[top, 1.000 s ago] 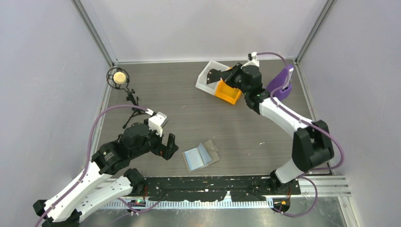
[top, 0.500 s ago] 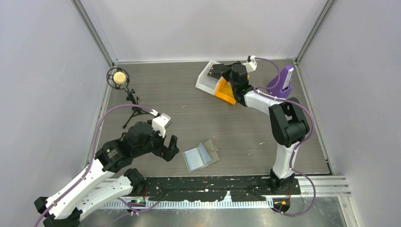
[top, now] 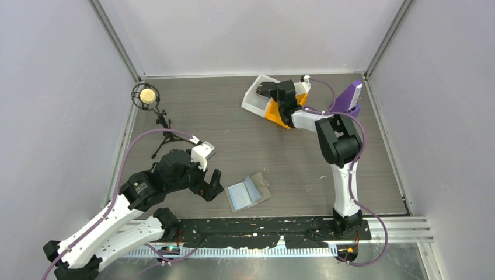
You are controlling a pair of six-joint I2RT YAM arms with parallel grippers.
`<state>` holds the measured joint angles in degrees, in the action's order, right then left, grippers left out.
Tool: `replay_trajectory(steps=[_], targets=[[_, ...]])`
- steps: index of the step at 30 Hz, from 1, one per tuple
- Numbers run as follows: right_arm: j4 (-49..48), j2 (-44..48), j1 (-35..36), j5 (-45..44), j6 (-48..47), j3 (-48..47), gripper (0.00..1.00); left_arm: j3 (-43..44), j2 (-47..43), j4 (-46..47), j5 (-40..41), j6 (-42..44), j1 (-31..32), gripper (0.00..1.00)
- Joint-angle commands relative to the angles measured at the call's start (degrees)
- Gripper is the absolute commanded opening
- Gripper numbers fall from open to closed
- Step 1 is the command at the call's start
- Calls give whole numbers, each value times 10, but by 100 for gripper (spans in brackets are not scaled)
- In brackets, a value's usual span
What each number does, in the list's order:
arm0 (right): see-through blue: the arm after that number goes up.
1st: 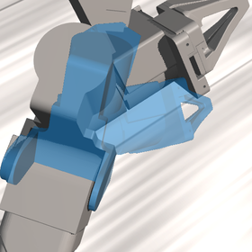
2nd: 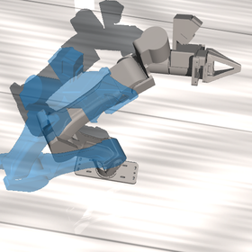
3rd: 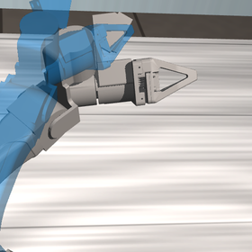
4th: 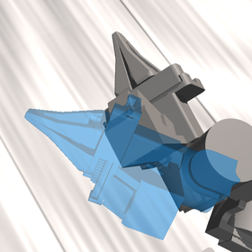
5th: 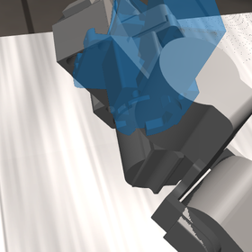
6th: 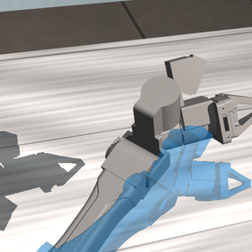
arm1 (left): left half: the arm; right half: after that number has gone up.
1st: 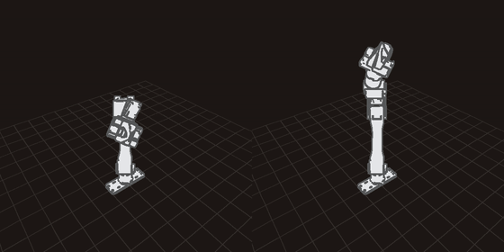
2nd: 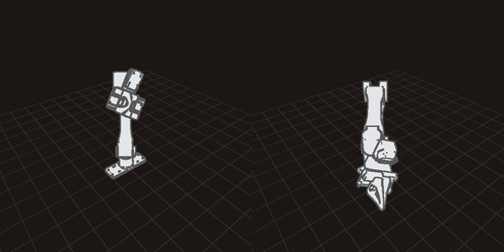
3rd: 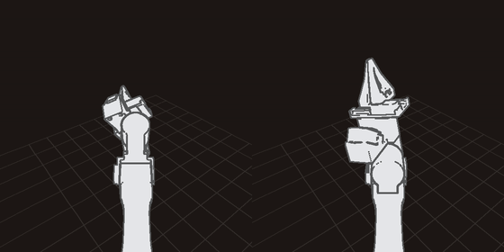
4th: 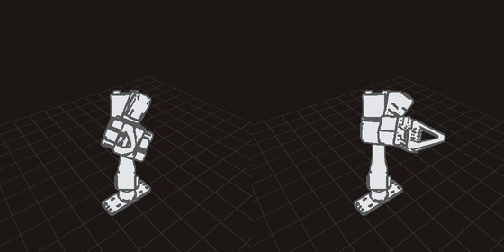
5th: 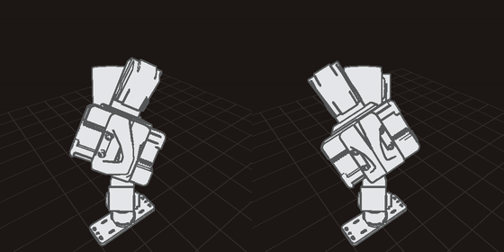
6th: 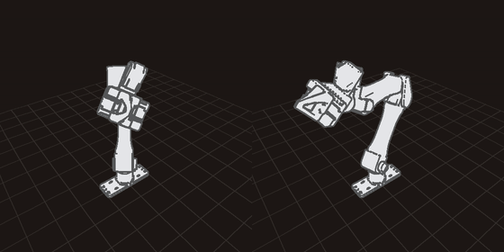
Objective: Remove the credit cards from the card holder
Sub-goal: Place the credit card in the storage box.
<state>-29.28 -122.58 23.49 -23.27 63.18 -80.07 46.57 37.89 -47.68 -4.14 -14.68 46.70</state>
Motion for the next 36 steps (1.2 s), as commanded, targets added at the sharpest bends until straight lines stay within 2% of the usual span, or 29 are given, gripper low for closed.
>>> replay_trajectory(steps=[1, 11, 19, 29, 36], targets=[[-24, -30, -1, -36, 19, -51, 5, 6, 8, 7, -21, 8, -3, 100], [17, -60, -1, -61, 21, -96, 5, 5, 10, 4, -22, 9, -3, 100], [80, -90, -1, -68, 27, -152, 13, 5, 14, 6, -51, 11, -3, 100], [107, -79, -1, -77, 27, -156, 21, 3, 6, 7, -46, 10, -2, 100], [105, -40, -3, -76, -22, -150, 23, 4, 3, 3, -35, 10, -3, 100]])
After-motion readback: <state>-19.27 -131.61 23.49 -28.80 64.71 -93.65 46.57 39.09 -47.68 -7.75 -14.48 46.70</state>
